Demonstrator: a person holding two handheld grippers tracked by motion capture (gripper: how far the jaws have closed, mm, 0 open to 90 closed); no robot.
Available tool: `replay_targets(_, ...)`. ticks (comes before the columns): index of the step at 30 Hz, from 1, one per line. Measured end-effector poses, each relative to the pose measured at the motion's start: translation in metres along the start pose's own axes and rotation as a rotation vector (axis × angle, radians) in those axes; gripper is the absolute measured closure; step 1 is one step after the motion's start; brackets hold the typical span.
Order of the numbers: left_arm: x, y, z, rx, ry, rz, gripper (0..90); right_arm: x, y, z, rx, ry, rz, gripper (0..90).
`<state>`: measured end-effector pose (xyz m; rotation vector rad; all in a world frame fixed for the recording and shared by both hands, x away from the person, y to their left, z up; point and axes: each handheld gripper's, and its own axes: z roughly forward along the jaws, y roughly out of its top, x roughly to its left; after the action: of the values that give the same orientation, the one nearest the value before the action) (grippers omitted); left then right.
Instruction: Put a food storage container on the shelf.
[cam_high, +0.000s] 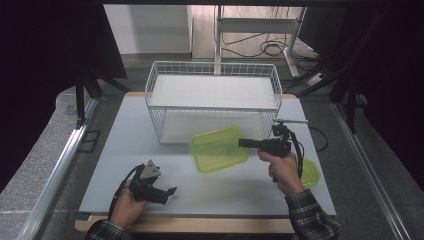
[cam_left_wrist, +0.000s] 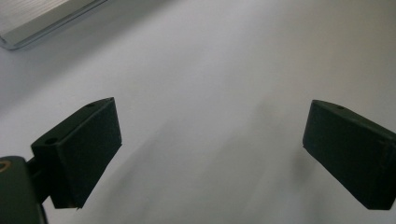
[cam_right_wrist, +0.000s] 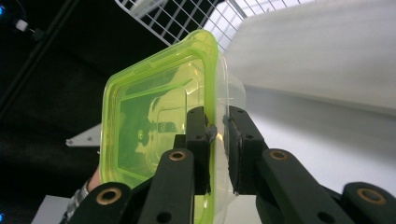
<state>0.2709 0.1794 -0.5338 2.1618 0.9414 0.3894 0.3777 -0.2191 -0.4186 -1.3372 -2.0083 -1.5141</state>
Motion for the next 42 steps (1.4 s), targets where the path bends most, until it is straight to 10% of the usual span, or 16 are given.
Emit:
replay_targets(25, 0.004, 0.0, -0.004, -0.033, -0.022, -0.039, 4.4, 0.043, 0.062, -0.012, -0.086, -0.001, -0.071, 80.1)
replay_targets(42, 0.004, 0.0, -0.003, -0.035, -0.018, -0.04, 4.2, 0.047, 0.097, -0.008, -0.154, -0.053, -0.066, 80.1)
